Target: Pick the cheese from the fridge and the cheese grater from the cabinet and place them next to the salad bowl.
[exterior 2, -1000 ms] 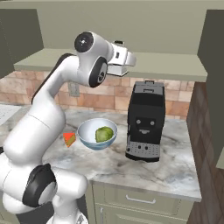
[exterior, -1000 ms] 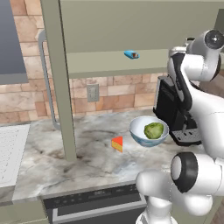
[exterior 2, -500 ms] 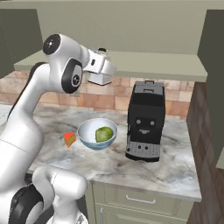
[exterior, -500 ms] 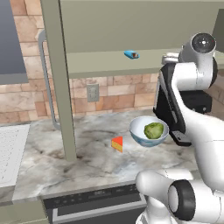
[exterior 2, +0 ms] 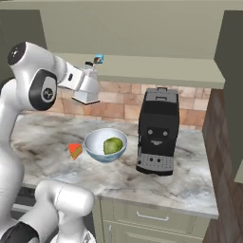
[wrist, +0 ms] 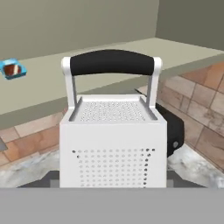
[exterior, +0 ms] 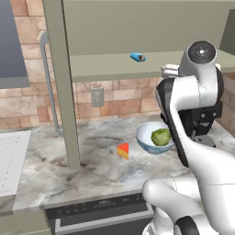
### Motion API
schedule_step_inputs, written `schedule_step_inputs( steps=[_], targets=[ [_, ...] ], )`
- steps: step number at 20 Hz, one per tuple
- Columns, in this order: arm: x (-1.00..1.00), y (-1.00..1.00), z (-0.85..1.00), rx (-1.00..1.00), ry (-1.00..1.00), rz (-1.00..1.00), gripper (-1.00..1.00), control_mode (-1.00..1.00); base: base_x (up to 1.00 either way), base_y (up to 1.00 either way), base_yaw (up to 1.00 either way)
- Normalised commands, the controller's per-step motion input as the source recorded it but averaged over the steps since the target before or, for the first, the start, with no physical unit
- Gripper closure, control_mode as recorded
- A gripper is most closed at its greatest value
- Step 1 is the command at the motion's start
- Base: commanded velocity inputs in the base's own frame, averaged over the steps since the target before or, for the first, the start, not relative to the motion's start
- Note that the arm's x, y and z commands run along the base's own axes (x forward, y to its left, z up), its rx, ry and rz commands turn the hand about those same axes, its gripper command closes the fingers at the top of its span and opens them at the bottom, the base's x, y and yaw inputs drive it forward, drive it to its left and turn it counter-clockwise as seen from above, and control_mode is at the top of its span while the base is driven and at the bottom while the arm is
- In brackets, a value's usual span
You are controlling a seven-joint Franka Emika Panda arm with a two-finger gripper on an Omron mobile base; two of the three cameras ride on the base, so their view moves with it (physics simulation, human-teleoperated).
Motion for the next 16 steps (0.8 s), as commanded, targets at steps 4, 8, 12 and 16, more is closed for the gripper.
schedule_step_inputs(
  steps=[4, 8, 12, 16],
  targets=[
    [-0.48, 0.38, -0.17, 0.04, 0.03, 0.00, 1.00, -1.00, 0.00, 0.00, 0.00],
    [-0.42, 0.47, -0.36, 0.01, 0.00, 0.00, 1.00, -1.00, 0.00, 0.00, 0.00],
    [-0.36, 0.42, -0.40, 0.00, -0.01, 0.00, 1.00, -1.00, 0.00, 0.00, 0.00],
    [-0.29, 0.38, -0.46, 0.00, 0.00, 0.00, 1.00, -1.00, 0.00, 0.00, 0.00]
  ],
)
